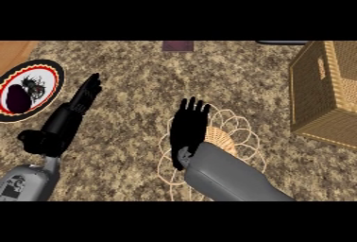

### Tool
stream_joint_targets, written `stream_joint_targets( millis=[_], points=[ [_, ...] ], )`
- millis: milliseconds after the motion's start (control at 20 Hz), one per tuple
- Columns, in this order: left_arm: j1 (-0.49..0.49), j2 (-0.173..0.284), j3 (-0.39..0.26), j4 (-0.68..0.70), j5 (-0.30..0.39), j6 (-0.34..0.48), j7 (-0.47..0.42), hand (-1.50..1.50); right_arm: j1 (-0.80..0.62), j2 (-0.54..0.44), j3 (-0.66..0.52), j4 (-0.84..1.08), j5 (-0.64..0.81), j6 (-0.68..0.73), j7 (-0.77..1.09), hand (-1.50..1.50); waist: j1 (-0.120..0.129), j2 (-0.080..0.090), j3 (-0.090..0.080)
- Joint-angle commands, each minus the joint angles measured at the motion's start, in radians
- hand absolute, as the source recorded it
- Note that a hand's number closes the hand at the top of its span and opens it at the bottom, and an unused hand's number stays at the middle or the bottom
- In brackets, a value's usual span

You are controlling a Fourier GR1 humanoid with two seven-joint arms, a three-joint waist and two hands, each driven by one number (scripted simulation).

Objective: Pick the sweet potato from the placemat and place it in the basket

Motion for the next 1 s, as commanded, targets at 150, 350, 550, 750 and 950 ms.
stream_joint_targets(
  millis=[150,350,550,750,950],
  points=[
    [0.002,-0.04,-0.024,-0.007,-0.026,0.013,0.019,0.0,0.02,0.022,0.029,0.059,0.003,-0.012,0.222,-1.5,0.004,0.002,0.0],
    [-0.03,-0.003,0.037,0.032,0.022,-0.046,0.009,0.0,0.021,0.022,0.025,0.077,0.01,0.012,0.223,-1.5,-0.001,0.004,0.0],
    [0.022,-0.027,0.024,0.019,-0.01,-0.016,-0.019,0.0,0.067,0.023,-0.006,0.101,0.039,0.024,0.194,-1.5,-0.011,0.0,0.0],
    [-0.011,-0.002,0.047,-0.016,0.021,-0.053,0.04,0.0,0.118,0.023,0.037,0.066,0.013,-0.035,0.226,-1.5,0.004,0.002,0.0],
    [0.017,-0.024,0.035,-0.021,-0.022,-0.028,0.01,0.0,0.119,0.022,-0.04,0.126,0.014,0.012,0.137,-1.5,-0.005,0.003,0.0]
  ],
)
